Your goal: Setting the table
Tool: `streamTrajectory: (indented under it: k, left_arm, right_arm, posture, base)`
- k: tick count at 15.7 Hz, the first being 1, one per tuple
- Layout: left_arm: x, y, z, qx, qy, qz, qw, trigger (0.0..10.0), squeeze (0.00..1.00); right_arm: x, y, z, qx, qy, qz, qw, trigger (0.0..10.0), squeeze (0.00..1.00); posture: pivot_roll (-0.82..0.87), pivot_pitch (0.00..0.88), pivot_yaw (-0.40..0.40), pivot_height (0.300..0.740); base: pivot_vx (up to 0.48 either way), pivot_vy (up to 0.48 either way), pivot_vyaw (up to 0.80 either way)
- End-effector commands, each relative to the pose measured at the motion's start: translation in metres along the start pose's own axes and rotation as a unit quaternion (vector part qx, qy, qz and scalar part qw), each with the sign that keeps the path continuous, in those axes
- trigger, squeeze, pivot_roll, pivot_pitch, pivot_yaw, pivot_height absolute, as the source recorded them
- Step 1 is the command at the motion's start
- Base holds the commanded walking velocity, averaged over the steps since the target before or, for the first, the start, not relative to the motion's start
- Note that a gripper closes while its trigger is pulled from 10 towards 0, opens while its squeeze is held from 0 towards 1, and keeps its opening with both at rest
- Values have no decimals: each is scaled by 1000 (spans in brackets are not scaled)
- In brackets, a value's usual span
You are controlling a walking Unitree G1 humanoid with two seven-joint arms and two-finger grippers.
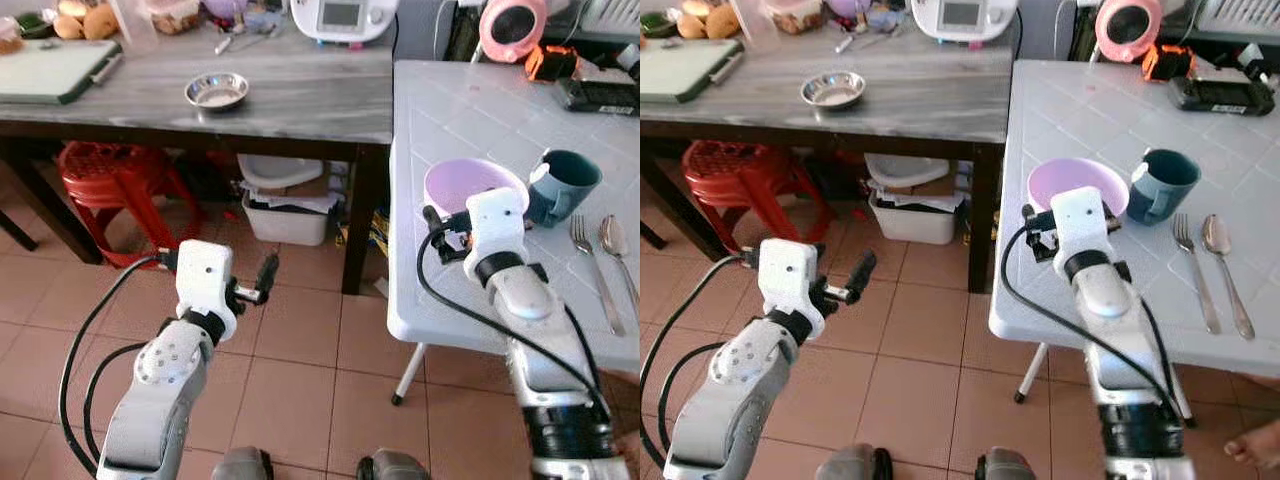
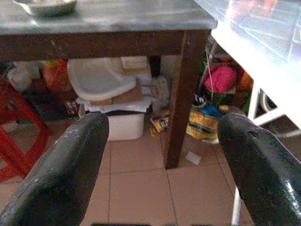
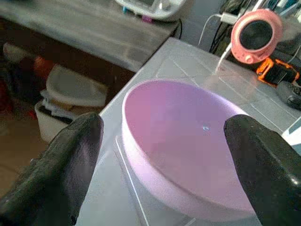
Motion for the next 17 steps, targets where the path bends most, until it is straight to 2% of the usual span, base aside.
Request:
streamTrajectory:
  k: [1, 11, 15, 16, 17]
  left_arm:
    - [-3, 3, 0, 8, -2, 0, 1000, 10000, 0]
    - [-6, -2, 5, 11, -24, -24, 999, 10000, 0]
    - [-7, -5, 8, 12, -32, -31, 999, 10000, 0]
    - [-7, -5, 8, 12, -34, -33, 999, 10000, 0]
    - [-7, -5, 8, 13, -36, -34, 999, 10000, 0]
  right_arm:
    - [3, -1, -4, -3, 27, -13, 1000, 10000, 0]
    - [9, 0, 2, -39, 124, -80, 988, 10000, 0]
    - [11, -2, 10, -49, 145, -102, 983, 10000, 0]
    - [12, -1, 11, -51, 152, -105, 981, 4549, 0]
    - [12, -1, 12, -53, 162, -112, 979, 0, 0]
  posture:
    - [30, 110, 39, 740]
    - [27, 108, 35, 740]
    - [24, 115, 39, 740]
    - [25, 116, 38, 740]
    - [25, 116, 37, 740]
  base:
    - [0, 0, 0]
    - [0, 0, 0]
    - [0, 0, 0]
    - [0, 0, 0]
    - [0, 0, 0]
Point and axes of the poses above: a point about 5 cm out from each wrist's last joint towards the gripper, its own x axis pointing out of the wrist towards the gripper, its own y axis along the axis of the wrist's last joint, z = x × y, the point moved 3 cm from there along x, pointing out of the wrist towards the gripper, and after that the axes turned 9 degrees about x, right-handed, at the moved point
